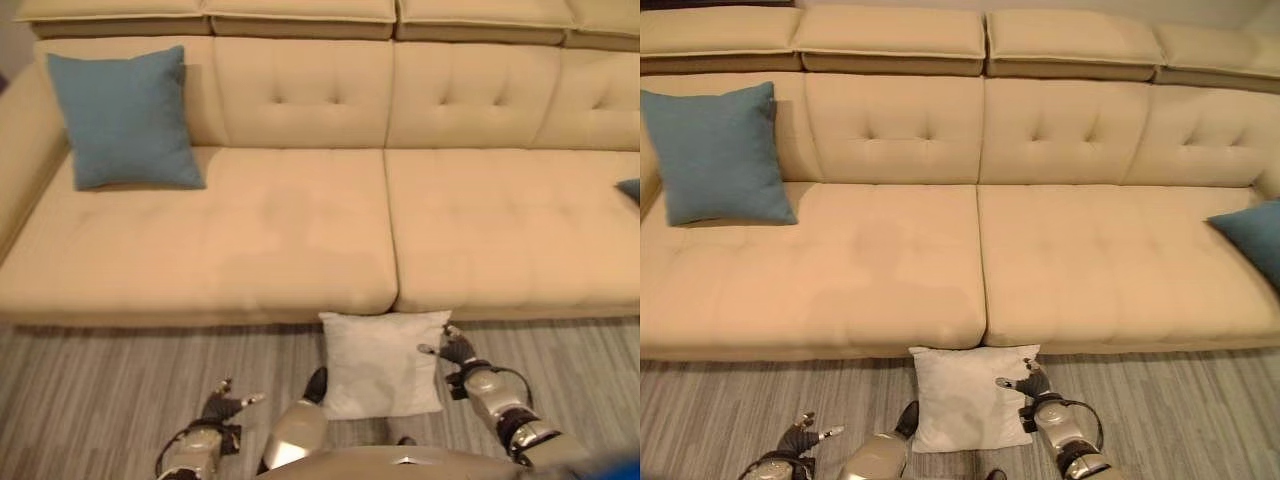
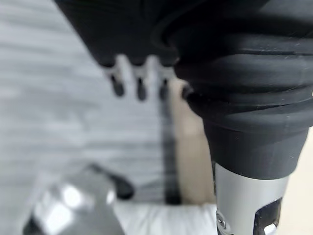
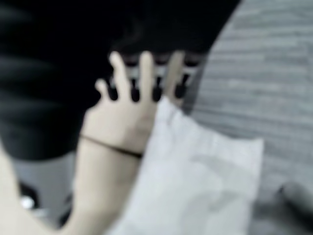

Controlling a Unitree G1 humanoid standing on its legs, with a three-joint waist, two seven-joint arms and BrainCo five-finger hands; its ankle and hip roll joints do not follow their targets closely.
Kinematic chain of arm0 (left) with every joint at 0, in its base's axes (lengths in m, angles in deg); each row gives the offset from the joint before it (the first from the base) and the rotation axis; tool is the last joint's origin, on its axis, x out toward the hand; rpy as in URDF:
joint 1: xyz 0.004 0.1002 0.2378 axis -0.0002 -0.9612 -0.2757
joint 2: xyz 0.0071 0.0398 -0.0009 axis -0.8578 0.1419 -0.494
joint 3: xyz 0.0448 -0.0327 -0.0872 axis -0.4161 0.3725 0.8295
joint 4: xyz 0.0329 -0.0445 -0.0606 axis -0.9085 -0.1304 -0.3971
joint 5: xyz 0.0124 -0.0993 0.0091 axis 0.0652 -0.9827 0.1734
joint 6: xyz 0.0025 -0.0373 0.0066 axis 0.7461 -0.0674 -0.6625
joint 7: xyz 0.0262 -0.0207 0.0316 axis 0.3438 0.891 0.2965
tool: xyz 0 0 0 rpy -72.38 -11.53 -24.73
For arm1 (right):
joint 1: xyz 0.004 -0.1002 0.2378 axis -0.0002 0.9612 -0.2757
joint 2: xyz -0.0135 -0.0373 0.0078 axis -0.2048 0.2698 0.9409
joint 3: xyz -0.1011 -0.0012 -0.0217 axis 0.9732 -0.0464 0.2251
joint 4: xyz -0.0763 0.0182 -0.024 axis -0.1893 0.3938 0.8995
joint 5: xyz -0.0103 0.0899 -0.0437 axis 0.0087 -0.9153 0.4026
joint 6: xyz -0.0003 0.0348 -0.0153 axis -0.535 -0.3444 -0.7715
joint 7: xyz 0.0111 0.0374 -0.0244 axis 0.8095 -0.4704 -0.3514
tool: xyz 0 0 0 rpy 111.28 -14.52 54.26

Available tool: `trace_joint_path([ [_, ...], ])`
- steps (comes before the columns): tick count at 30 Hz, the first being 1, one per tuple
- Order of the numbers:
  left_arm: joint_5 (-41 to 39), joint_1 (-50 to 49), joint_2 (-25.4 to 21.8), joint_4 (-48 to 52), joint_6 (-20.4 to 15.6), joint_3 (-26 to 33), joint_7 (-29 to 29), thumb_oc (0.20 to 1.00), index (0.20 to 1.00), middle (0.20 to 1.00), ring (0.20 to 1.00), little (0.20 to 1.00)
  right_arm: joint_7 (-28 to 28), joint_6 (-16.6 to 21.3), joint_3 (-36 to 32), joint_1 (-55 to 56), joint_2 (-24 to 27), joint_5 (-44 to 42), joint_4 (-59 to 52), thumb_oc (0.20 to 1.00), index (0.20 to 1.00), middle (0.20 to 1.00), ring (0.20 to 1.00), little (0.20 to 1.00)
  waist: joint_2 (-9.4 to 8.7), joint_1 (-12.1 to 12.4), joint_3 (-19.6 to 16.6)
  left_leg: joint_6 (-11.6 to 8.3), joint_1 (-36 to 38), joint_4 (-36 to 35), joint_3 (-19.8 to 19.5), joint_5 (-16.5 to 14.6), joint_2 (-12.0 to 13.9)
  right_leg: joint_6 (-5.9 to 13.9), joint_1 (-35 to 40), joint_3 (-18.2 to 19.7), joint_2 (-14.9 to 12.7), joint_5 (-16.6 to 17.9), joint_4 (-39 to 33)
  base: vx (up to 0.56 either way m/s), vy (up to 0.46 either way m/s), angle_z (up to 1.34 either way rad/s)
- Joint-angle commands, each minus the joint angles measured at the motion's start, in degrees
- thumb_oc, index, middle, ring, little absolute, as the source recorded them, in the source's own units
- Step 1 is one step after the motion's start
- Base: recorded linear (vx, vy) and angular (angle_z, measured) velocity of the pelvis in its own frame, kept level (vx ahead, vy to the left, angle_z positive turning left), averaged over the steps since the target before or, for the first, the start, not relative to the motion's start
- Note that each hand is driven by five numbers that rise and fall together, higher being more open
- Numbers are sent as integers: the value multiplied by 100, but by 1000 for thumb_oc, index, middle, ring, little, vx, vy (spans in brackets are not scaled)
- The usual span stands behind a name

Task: Pick up all the scattered cushions and arrange them neatly on the sofa.

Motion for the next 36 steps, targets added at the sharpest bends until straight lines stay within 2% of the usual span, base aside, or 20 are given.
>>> trace_joint_path([
  [1, -158, 378, -55, 39, -170, -8, 10, 1000, 1000, 1000, 1000, 1000, -88, 106, -186, -211, 234, 29, -231, 1000, 1000, 1000, 1000, 1000, -325, -308, 6, -16, 647, -244, 955, -473, -141, 507, 99, -571, -589, 181, -56, -164, -139, 47],
  [2, -158, 377, -55, 40, -169, -8, 10, 1000, 1000, 1000, 1000, 1000, -88, 106, -185, -210, 235, 29, -231, 1000, 1000, 1000, 1000, 1000, -323, -307, 13, -17, 655, -244, 955, -476, -140, 506, 107, -571, -588, 180, -57, -75, -75, 35],
  [4, -116, 389, 11, 122, -175, -77, -30, 1000, 1000, 1000, 1000, 1000, -78, 107, -207, -148, 283, 25, -195, 1000, 1000, 1000, 1000, 1000, -352, -420, -53, 43, 932, 46, 1182, -750, -99, 467, 60, -778, -656, 245, -125, -96, -54, 47],
  [5, -107, 386, 73, 195, -179, -117, -42, 1000, 1000, 1000, 1000, 1000, -65, 101, -233, -104, 289, 9, -161, 1000, 1000, 1000, 1000, 1000, -327, -538, -139, 24, 1279, 279, 1347, -950, -12, 426, 0, -946, -701, 289, -107, -101, -36, 53],
  [7, -47, 350, 141, 256, -165, -211, -59, 1000, 1000, 1000, 1000, 1000, -29, 63, -311, 4, 276, -6, -76, 1000, 1000, 1000, 1000, 1000, -197, -734, -243, -5, 1684, 178, 1581, -1059, 29, 443, 15, -1148, -750, 325, -28, -21, 11, 69],
  [9, -41, 323, 146, 284, -158, -234, -64, 1000, 1000, 1000, 1000, 1000, -18, 57, -313, 22, 272, 0, -76, 1000, 1000, 1000, 1000, 1000, -158, -734, -248, 17, 1714, 70, 1592, -1142, -15, 454, 39, -1193, -758, 321, 10, 0, 18, 69],
  [11, 5, 320, 126, 305, -140, -248, -59, 1000, 1000, 1000, 1000, 1000, -19, 44, -338, 46, 237, 4, -64, 1000, 1000, 1000, 1000, 1000, -155, -719, -263, 57, 1813, -121, 1443, -1236, -124, 471, 85, -1179, -792, 377, 28, -2, 44, 42],
  [13, 27, 316, 115, 311, -144, -274, -58, 1000, 1000, 1000, 1000, 1000, -29, 50, -339, 77, 213, -1, -58, 1000, 1000, 1000, 1000, 1000, -151, -715, -249, 71, 1829, -156, 1343, -1217, -170, 470, 123, -1180, -808, 397, 46, -6, 58, 17],
  [18, 9, 251, 6, 304, -113, -153, -98, 1000, 1000, 1000, 1000, 1000, -11, -3, -333, 107, 101, 74, -52, 1000, 1000, 1000, 1000, 1000, -160, -668, -218, 271, 1872, -261, 1159, -1367, -372, 550, 71, -1029, -971, 497, 180, -34, 68, 9],
  [25, -88, 216, -131, 420, -183, 27, -61, 1000, 1000, 1000, 1000, 1000, -1, 26, -256, 64, 51, 124, -178, 1000, 1000, 1000, 1000, 1000, -227, -573, -117, 403, 1869, -240, 1271, -1436, -483, 670, -51, -872, -1119, 634, 270, -34, 27, -11],
  [30, -182, 191, -206, 604, -217, 123, -24, 1000, 1000, 1000, 1000, 1000, 19, 40, -207, 18, 61, 116, -340, 1000, 1000, 1000, 1000, 1000, -258, -525, -62, 372, 1876, -249, 1374, -1412, -418, 673, -46, -847, -1079, 623, 244, 13, -57, -10],
  [36, -427, 281, -299, 951, -282, 139, 45, 1000, 1000, 1000, 1000, 1000, -27, 76, -175, -43, 191, 66, -673, 1000, 1000, 1000, 1000, 1000, -292, -587, 106, 170, 1683, -10, 1385, -1366, -157, 559, -76, -867, -881, 478, 173, 36, -128, -2],
])
